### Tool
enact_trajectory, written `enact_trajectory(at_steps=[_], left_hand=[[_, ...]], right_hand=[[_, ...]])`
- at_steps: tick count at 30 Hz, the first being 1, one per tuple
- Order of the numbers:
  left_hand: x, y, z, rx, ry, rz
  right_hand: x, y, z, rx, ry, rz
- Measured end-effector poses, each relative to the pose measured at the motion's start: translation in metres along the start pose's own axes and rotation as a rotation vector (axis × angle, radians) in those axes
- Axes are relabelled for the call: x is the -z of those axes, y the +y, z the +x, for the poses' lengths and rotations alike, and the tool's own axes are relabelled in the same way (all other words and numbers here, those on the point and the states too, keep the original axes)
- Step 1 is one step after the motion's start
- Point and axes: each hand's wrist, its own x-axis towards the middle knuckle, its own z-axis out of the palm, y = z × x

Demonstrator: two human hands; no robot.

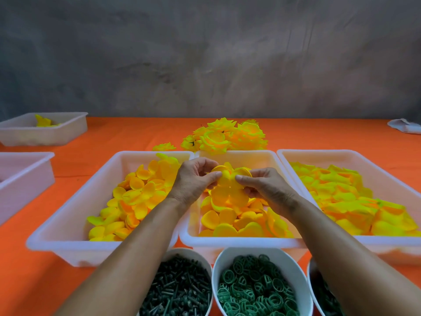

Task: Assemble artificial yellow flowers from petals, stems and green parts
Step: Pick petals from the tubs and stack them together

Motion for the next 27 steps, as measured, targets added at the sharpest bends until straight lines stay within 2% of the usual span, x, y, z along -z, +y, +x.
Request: enact_trajectory(at_steps=[2,5,7,10,13,15,21,27], left_hand=[[0.000,0.001,0.000,-0.044,0.055,0.130],[-0.001,0.005,-0.003,-0.207,0.165,0.324],[-0.003,0.005,-0.005,-0.244,0.076,0.370],[-0.006,0.010,-0.008,-0.130,-0.097,0.333],[-0.006,0.011,-0.007,-0.049,-0.168,0.382],[-0.005,0.007,-0.006,-0.034,-0.156,0.383],[-0.003,0.001,-0.002,0.019,-0.103,0.250],[-0.002,0.002,-0.002,0.001,-0.061,0.112]], right_hand=[[0.000,0.000,0.000,0.018,0.037,-0.014],[-0.001,0.001,0.000,0.056,0.089,0.005],[-0.001,0.002,0.000,0.093,0.123,-0.002],[-0.003,0.004,0.000,0.196,0.131,-0.094],[-0.006,0.006,0.001,0.290,0.125,-0.294],[-0.007,0.006,0.001,0.329,0.098,-0.340],[-0.006,0.003,-0.002,0.236,-0.071,-0.198],[0.002,0.001,0.000,0.243,0.105,0.035]])
